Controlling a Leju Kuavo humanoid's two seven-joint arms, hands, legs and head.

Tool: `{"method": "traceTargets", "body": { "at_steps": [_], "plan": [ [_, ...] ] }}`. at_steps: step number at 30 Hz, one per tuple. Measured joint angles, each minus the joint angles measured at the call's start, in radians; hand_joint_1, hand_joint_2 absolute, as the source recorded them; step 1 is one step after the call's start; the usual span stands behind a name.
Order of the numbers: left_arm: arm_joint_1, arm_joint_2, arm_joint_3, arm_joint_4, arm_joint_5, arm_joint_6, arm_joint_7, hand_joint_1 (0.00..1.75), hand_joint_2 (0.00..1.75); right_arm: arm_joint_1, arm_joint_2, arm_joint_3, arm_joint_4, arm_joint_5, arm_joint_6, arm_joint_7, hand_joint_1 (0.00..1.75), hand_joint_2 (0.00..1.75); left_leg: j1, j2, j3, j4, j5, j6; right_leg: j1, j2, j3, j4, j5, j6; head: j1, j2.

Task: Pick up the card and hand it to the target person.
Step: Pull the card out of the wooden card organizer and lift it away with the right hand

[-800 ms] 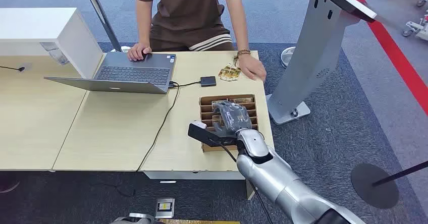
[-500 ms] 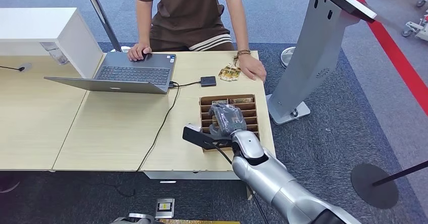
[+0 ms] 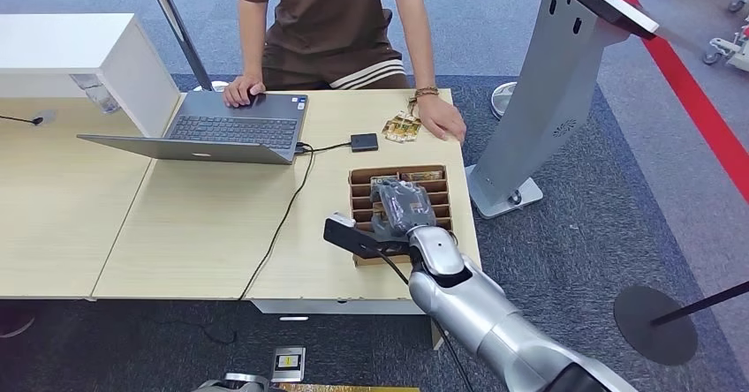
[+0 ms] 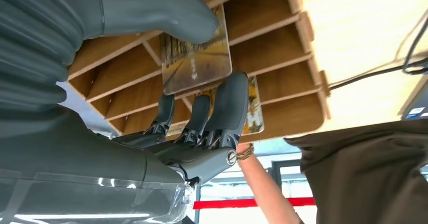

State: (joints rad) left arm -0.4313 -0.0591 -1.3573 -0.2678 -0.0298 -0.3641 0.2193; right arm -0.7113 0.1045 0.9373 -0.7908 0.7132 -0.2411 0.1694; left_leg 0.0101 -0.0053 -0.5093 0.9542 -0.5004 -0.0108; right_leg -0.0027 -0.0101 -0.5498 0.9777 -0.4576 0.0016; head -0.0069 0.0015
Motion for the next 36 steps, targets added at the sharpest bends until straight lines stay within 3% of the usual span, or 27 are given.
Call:
{"method": "traceTargets", "body": {
  "at_steps": [36],
  "plan": [
    [0.001,0.0,0.0,0.0,0.0,0.009,-0.001,0.0,0.0,0.004,0.0,0.007,-0.008,0.002,0.0,0.0,0.86,1.75,0.0,0.0,0.0,0.0,0.0,0.0,0.0,0.0,0.0,0.0,0.0,0.0,0.0,0.0]
  ]
}}
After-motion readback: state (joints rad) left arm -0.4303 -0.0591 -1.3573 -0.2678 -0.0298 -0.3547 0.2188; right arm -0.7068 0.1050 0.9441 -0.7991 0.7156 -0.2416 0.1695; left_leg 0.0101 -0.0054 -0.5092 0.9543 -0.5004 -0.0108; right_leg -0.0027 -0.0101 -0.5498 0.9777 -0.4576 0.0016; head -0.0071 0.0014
